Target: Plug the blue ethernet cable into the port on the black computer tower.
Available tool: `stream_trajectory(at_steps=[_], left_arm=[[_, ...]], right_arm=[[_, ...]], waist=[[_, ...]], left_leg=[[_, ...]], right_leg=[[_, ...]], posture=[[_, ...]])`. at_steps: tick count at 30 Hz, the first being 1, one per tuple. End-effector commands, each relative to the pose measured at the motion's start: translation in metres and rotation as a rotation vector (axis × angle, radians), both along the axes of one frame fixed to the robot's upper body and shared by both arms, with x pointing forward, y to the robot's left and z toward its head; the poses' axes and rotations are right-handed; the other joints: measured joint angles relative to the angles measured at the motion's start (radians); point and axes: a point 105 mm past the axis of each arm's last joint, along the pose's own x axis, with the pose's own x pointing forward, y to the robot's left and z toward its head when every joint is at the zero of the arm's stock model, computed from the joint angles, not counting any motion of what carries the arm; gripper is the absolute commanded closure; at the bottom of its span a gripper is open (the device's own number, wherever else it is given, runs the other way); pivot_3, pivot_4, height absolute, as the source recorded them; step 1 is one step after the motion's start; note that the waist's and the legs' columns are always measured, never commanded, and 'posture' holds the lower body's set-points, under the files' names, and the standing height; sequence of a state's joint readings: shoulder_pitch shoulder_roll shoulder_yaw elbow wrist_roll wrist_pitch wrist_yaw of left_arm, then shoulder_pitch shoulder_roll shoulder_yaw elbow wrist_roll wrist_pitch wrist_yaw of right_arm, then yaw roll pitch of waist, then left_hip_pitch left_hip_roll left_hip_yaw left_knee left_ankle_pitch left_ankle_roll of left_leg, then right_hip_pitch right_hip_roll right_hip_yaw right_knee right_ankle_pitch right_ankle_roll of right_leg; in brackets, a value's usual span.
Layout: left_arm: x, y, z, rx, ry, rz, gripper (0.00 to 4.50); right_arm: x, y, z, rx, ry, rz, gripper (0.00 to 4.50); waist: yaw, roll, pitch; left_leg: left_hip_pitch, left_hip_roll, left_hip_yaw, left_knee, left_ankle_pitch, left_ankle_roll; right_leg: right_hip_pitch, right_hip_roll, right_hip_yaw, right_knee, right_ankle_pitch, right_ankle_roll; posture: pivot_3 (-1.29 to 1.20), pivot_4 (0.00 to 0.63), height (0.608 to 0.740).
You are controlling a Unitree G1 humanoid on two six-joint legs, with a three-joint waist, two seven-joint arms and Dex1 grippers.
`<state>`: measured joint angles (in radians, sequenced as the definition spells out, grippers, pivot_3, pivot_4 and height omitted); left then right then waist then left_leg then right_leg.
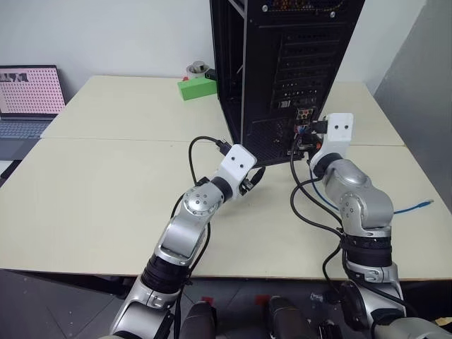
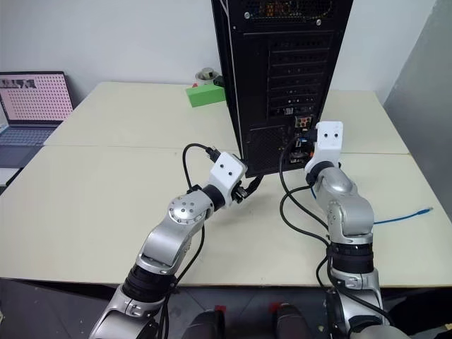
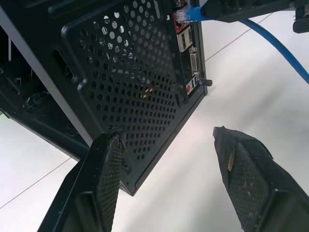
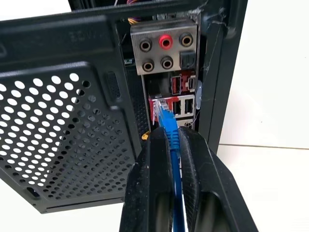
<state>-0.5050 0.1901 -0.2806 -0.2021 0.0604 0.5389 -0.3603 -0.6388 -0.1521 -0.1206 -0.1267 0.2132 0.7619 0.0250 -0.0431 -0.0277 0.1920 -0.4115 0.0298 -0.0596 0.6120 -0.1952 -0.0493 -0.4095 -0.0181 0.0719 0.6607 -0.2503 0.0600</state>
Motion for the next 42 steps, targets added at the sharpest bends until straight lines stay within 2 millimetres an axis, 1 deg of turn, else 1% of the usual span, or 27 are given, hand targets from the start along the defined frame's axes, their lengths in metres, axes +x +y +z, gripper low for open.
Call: stream_trajectory(at_steps=[1,6,11,20,32,42], left_arm=[[-0.003,-0.003,0.009,-0.015,-0.036,-0.009,1.43],[-0.003,-0.003,0.008,-0.016,-0.034,-0.008,1.43],[-0.003,-0.003,0.008,-0.016,-0.033,-0.007,1.43],[-0.003,-0.005,0.009,-0.02,-0.034,-0.012,1.43],[-0.004,-0.007,0.009,-0.024,-0.033,-0.013,1.43],[-0.003,-0.007,0.01,-0.024,-0.034,-0.012,1.43]], right_arm=[[0.0,0.005,0.016,-0.021,-0.071,0.024,4.5],[0.001,0.006,0.015,-0.037,-0.078,0.022,4.5],[0.002,0.008,0.022,-0.069,-0.11,0.016,4.5],[0.002,0.023,0.027,-0.087,-0.13,0.044,4.5],[0.008,0.033,0.028,-0.087,-0.132,0.069,4.5],[0.013,0.03,0.027,-0.086,-0.128,0.061,4.5]], waist=[[-0.001,0.0,0.0],[-0.008,0.0,0.0],[-0.009,0.0,0.0],[-0.014,0.0,0.0],[-0.019,0.0,0.0],[-0.027,0.0,0.0]], left_leg=[[0.0,0.0,0.0,0.0,0.0,0.0],[0.0,0.0,0.0,0.0,0.0,0.0],[0.0,0.0,0.0,0.0,0.0,0.0],[-0.001,0.0,0.0,0.0,0.0,0.0],[0.0,0.0,0.0,0.0,0.0,0.0],[0.0,0.0,0.0,0.0,0.0,0.0]], right_leg=[[0.0,0.0,0.0,0.0,0.0,0.0],[0.0,0.0,0.0,0.0,0.0,0.0],[0.0,0.0,0.0,0.0,0.0,0.0],[-0.001,0.0,0.0,0.0,0.0,0.0],[-0.001,0.0,0.0,0.0,0.0,0.0],[-0.001,0.0,0.0,0.001,0.0,0.0]], posture=[[0.0,0.15,0.74],[0.0,0.15,0.74],[0.0,0.15,0.74],[0.0,0.15,0.74],[0.0,0.15,0.74],[0.0,0.15,0.74]])
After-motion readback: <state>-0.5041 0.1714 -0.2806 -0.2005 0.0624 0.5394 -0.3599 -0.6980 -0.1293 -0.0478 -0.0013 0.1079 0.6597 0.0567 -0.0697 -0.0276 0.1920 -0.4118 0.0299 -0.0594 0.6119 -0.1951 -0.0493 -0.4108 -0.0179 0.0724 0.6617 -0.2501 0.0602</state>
